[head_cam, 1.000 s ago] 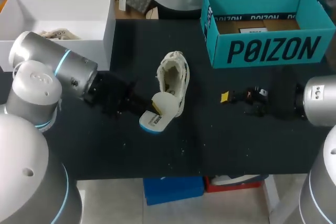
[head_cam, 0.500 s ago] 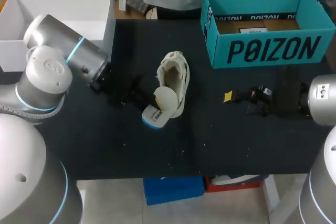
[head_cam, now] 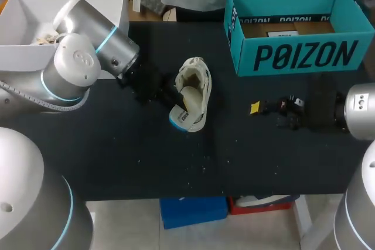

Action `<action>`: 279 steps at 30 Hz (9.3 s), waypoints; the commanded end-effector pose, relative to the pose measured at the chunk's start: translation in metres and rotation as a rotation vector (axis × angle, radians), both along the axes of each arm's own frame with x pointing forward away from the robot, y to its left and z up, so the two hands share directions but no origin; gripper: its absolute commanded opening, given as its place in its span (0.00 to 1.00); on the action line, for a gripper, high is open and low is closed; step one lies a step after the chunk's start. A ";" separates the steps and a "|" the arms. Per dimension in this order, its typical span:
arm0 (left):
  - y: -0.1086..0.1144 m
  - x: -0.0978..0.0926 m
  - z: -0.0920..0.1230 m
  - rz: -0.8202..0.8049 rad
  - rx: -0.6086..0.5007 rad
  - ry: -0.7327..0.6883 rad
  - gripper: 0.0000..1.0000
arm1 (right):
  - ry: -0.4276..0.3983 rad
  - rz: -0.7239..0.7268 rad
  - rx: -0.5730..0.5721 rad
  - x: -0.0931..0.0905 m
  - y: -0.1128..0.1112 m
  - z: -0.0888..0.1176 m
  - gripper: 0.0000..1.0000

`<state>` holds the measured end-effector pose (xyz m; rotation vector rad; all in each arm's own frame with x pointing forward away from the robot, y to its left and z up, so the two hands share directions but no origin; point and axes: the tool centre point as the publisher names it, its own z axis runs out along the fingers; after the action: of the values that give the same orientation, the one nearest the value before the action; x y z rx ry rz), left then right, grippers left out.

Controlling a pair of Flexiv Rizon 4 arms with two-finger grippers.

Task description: Take the shoe out of the shoebox, open the shoe tongue, remove and reinsert the insole, then place the shoe into the shoebox

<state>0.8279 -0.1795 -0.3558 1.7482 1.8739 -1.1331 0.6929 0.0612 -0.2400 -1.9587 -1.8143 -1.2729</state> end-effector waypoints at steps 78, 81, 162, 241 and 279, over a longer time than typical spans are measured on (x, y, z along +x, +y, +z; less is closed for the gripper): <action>-0.011 0.028 -0.013 0.075 0.057 0.021 0.00 | 0.000 0.002 0.001 -0.001 -0.001 0.001 1.00; -0.013 0.036 -0.016 0.085 0.069 0.016 0.00 | 0.000 0.002 0.001 -0.001 -0.001 0.001 1.00; -0.008 0.021 -0.033 -0.131 0.627 -0.281 0.00 | 0.000 0.002 0.001 -0.001 -0.001 0.001 1.00; 0.002 0.094 -0.002 0.341 0.568 -0.192 0.00 | 0.000 0.002 0.001 -0.001 -0.001 0.001 1.00; 0.012 0.102 0.036 0.033 0.521 -0.405 0.55 | 0.000 0.002 0.001 -0.001 -0.001 0.001 1.00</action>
<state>0.9232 -0.1602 -0.3090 1.9926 2.0336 -0.2334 0.6922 0.0602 -0.2393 -1.9580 -1.8146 -1.2718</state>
